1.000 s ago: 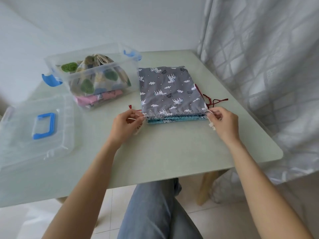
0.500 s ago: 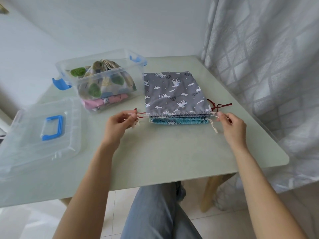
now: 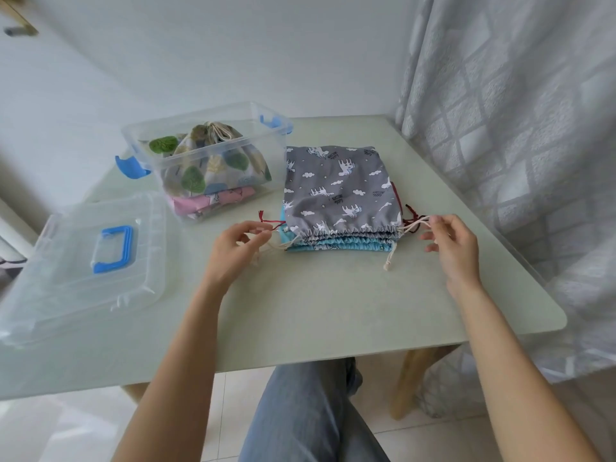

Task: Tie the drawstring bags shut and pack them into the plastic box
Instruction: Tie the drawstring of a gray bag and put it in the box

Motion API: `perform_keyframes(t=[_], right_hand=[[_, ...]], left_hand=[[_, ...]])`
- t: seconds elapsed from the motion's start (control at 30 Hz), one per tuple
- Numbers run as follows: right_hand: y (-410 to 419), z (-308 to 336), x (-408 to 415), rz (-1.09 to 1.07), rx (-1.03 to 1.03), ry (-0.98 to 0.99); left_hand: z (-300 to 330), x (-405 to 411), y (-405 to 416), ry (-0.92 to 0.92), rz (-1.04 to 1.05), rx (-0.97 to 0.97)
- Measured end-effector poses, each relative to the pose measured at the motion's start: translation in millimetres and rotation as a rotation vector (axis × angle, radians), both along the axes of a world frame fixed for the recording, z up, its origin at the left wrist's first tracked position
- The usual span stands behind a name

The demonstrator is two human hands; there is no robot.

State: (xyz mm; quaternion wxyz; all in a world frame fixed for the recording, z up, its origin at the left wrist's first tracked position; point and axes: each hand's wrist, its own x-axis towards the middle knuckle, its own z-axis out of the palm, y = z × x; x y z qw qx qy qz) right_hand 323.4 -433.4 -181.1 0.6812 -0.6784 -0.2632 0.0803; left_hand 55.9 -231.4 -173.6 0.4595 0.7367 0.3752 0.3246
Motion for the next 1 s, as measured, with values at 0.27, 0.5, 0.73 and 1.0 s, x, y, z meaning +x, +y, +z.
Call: perform_keyframes(t=[0.27, 0.5, 0.73, 1.0], right_hand=[[13, 21, -13, 0.148, 0.152, 0.128], [16, 32, -11, 0.132, 0.198, 0.179], [24, 36, -9, 0.192, 0.28, 0.346], [38, 27, -18, 0.414, 0.467, 0.619]], left_hand=[[13, 20, -5, 0.554, -0.142, 0.503], [35, 19, 3, 0.071, -0.13, 0.12], [54, 18, 10, 0.1, -0.196, -0.081], [23, 30, 13, -0.657, -0.008, -0.537]])
